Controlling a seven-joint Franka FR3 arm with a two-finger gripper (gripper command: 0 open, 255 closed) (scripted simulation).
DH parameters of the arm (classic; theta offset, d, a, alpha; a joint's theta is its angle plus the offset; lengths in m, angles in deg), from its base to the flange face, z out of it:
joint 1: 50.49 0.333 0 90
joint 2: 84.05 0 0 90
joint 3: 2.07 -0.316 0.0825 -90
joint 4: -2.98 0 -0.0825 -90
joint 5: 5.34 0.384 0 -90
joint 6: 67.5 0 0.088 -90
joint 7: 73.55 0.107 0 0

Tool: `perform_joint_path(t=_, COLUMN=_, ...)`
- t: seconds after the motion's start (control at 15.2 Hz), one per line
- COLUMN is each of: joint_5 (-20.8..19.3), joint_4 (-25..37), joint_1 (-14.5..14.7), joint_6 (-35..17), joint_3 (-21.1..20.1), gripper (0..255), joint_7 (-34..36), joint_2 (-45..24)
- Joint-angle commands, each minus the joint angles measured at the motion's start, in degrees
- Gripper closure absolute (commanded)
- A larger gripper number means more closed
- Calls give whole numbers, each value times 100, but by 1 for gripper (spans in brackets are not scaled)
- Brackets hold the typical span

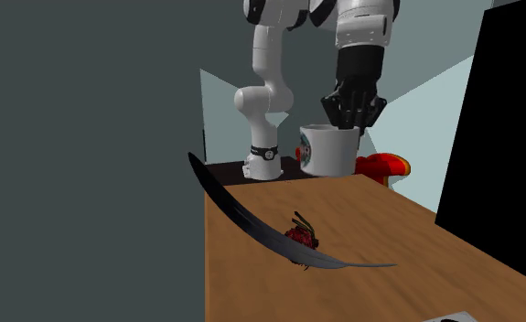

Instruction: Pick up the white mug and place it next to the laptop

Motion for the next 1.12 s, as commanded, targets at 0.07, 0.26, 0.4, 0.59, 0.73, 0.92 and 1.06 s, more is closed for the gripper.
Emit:
perform_joint_path(t=0.07, joint_5=69, joint_4=902, joint_1=5, joint_6=234, joint_3=-24, gripper=255, joint_7=2, joint_2=-673)
perform_joint_path(t=0.26, joint_5=130, joint_4=1968, joint_1=1, joint_6=571, joint_3=-53, gripper=255, joint_7=16, joint_2=-1404)
perform_joint_path(t=0.4, joint_5=168, joint_4=2786, joint_1=-8, joint_6=856, joint_3=-72, gripper=255, joint_7=25, joint_2=-1940)
perform_joint_path(t=0.59, joint_5=222, joint_4=4306, joint_1=-38, joint_6=1431, joint_3=-101, gripper=255, joint_7=43, joint_2=-2887)
perform_joint_path(t=0.73, joint_5=245, joint_4=5111, joint_1=-60, joint_6=1709, joint_3=-116, gripper=255, joint_7=54, joint_2=-3414)
perform_joint_path(t=0.92, joint_5=243, joint_4=4851, joint_1=-53, joint_6=1466, joint_3=-117, gripper=255, joint_7=61, joint_2=-3397)
perform_joint_path(t=1.06, joint_5=242, joint_4=4705, joint_1=-50, joint_6=1316, joint_3=-117, gripper=255, joint_7=66, joint_2=-3401)
